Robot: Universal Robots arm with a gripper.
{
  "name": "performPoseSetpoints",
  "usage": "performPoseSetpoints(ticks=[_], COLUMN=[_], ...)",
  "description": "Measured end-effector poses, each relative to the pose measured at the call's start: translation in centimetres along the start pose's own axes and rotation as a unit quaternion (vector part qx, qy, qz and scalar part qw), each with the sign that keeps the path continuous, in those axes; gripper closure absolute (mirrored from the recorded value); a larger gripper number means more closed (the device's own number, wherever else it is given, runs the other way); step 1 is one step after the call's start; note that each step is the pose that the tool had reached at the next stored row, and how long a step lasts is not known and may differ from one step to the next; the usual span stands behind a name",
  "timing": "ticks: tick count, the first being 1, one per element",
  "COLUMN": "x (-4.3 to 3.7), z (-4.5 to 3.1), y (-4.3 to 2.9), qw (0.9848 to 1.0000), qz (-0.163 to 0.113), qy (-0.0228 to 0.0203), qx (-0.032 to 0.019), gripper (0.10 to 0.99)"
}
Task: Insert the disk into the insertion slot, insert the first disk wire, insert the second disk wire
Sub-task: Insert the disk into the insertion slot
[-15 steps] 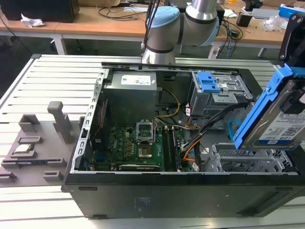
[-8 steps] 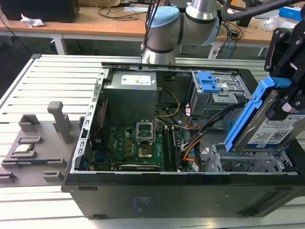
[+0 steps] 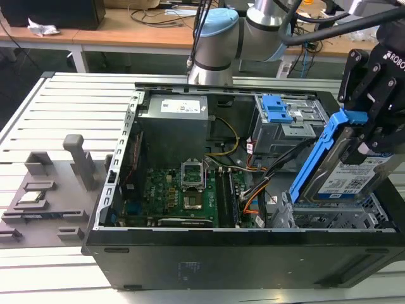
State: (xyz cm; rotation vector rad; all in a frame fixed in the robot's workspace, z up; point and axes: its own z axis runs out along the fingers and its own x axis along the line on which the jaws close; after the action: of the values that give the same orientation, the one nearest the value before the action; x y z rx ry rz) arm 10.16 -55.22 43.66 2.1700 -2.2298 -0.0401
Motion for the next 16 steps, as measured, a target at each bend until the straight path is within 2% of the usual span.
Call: performPoseSetpoints(ticks=[16], x=[0.00], z=[3.12], y=[-0.11], qw=[1.0000], qz=[0.000], qy=[-0.0001], qx=[0.0000], gripper=[0.722])
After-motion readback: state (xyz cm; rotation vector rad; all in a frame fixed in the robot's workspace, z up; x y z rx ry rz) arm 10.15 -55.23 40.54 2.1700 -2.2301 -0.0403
